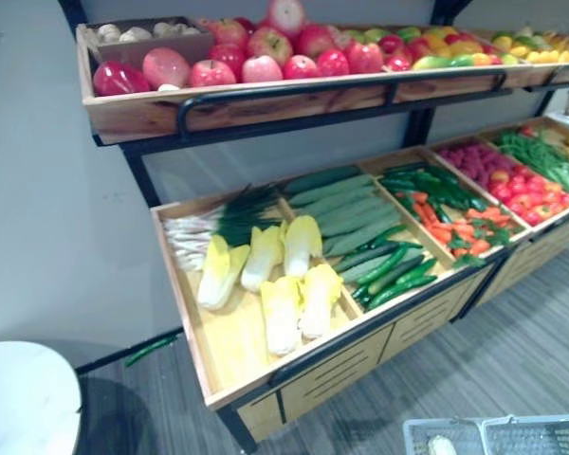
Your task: Pick vegetable in the basket
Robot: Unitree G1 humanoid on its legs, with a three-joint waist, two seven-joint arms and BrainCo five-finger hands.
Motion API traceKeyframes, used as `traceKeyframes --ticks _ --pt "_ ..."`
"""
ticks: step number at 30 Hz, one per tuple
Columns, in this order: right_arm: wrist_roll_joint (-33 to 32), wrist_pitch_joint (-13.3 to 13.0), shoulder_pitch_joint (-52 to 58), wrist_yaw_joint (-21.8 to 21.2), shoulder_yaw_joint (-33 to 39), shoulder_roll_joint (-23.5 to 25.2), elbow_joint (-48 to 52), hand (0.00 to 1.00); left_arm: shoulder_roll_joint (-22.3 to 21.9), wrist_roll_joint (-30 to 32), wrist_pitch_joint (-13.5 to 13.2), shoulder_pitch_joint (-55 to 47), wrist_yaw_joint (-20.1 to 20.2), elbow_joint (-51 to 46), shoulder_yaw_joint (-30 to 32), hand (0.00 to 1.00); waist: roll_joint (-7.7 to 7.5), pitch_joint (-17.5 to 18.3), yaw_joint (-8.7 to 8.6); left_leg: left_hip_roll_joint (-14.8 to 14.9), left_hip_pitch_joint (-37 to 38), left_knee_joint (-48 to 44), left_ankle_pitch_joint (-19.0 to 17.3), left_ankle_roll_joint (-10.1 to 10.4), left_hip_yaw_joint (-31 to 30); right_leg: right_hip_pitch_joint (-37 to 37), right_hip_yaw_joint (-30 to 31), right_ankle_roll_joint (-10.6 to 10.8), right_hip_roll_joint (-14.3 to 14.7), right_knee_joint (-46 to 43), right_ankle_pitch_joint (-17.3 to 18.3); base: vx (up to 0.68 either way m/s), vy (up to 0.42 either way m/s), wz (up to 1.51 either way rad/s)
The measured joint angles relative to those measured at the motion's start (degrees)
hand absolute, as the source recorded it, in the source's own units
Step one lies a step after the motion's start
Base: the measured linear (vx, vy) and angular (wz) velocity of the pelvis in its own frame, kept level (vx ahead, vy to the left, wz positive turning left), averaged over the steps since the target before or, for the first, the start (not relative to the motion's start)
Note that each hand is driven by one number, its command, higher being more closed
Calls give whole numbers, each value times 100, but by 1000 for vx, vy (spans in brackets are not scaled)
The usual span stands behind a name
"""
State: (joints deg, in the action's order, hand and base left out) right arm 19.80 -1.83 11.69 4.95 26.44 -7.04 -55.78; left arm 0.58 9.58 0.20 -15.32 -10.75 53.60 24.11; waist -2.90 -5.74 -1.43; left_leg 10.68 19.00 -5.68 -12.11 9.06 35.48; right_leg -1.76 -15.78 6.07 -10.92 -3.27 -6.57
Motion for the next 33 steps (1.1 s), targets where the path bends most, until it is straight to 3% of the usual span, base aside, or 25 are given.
traceKeyframes --ticks 3,4,5,6,7,8,9,11,12,14,16,17,19,21,23,26,28,29,30,31,33 --pt "-2 -49 2 95 -125 183 427 100 209 312 -2 56 -4 1 -261 0 -190 -86 -11 139 -497 -774 -422 -121 379 640 598 176 8 -233 -160 -125 53 -83" --pt "-4 -71 -8 131 -239 243 577 100 258 312 19 165 -5 9 -328 0 -266 -198 -34 150 -562 -923 -487 -177 640 758 777 224 69 -8 -599 -228 71 -106" --pt "-8 -91 -45 160 -289 276 644 100 263 311 41 212 3 9 -349 0 -142 -272 -23 259 -585 -902 -386 -358 962 751 813 339 238 558 -1331 -269 83 -137" --pt "-8 -94 -218 212 -329 303 660 100 225 312 35 270 18 52 -333 0 -4 -390 -30 399 -576 -811 -333 -432 1333 846 186 -263 329 188 -1126 -276 79 -103" --pt "-7 -93 -249 217 -329 295 664 100 240 310 37 320 42 71 -349 0 2 -429 -91 395 -572 -714 -251 -432 1420 958 -402 -650 236 -560 -531 -215 72 -92" --pt "-6 -76 -288 218 -334 276 599 100 237 312 28 358 88 58 -399 0 -5 -441 -152 363 -537 -483 -58 -422 1608 975 -1514 -919 -67 -1740 492 -134 75 -88" --pt "0 -38 -388 219 -365 213 404 100 262 307 20 360 133 35 -419 0 -36 -447 -122 359 -442 -425 3 -429 1944 794 -2404 -1008 -364 -2510 859 -112 55 -114" --pt "23 24 -624 206 -572 72 122 100 246 295 31 287 188 84 -420 0 -53 -434 -80 376 -315 -461 3 -429 2599 527 -3217 -1104 -750 -3128 1377 -61 -14 -162" --pt "54 46 -738 202 -666 22 -7 100 238 287 34 309 199 99 -420 0 -39 -439 -75 408 -219 -476 23 -393 2948 452 -3346 -1085 -935 -3322 1452 13 -77 -171" --pt "78 54 -823 190 -702 6 -95 100 249 280 43 373 198 122 -409 0 -43 -422 -56 482 -127 -611 48 -350 3281 474 -3273 -1045 -982 -3244 1457 70 -113 -136" --pt "76 58 -837 185 -702 -40 -81 100 208 283 57 436 199 200 -372 0 36 -353 -14 770 -118 -1130 66 -388 3528 436 -2970 -1144 -358 -2472 1505 77 -198 -134" --pt "76 59 -850 196 -704 -35 -64 100 227 290 51 477 199 257 -367 0 -22 -331 -4 772 -290 -1191 -74 -246 3406 399 -2562 -1141 -71 -1794 1504 -48 -150 -110" --pt "70 84 -934 194 -705 -104 -66 100 214 288 44 604 202 253 -362 0 -48 -351 -2 625 -601 -1030 -113 -187 3338 273 -2159 -863 187 -898 1322 -151 -106 -95" --pt "83 109 -933 200 -771 -121 -65 100 140 289 36 648 205 275 -362 0 135 -382 -18 879 -703 -1049 255 -381 3545 -6 -1994 -736 582 -240 1076 -146 -55 -73" --pt "230 36 -710 175 -1068 -27 40 100 181 295 34 659 204 304 -377 0 128 -344 -46 1112 -475 -1350 162 -337 3746 -280 -1847 -583 758 172 1025 -108 11 -44" --pt "262 31 -633 144 -1170 108 280 100 264 299 -18 776 208 307 -453 0 119 -399 -150 1390 -434 -1884 129 -361 3782 -311 -1839 -609 799 222 1042 -103 52 -14" --pt "261 18 -556 143 -1182 110 431 100 300 294 -43 782 219 312 -478 0 144 -530 -165 1656 -473 -2549 249 -543 3192 -490 -1638 -601 849 309 999 -11 4 -34" --pt "260 18 -533 150 -1254 91 455 100 309 285 -74 736 213 341 -497 0 138 -553 -140 1650 -752 -2921 428 -842 2132 -615 -1372 -665 851 430 981 15 -28 -55" --pt "260 21 -549 160 -1354 67 458 100 314 282 -95 687 204 339 -528 0 75 -585 -130 1474 -1012 -2941 305 -794 1431 -643 -1252 -690 791 431 964 32 -9 -74" --pt "260 19 -610 171 -1396 41 460 100 341 281 -113 633 197 333 -593 0 79 -594 -112 1035 -1251 -2698 28 -593 463 -598 -1026 -715 647 379 944 43 65 -98" --pt "261 7 -697 176 -1411 -38 441 100 218 259 -150 552 112 331 -699 0 104 -621 19 -9 -1507 -1626 -117 -482 -1190 -525 -467 -612 385 363 881 36 126 -122"
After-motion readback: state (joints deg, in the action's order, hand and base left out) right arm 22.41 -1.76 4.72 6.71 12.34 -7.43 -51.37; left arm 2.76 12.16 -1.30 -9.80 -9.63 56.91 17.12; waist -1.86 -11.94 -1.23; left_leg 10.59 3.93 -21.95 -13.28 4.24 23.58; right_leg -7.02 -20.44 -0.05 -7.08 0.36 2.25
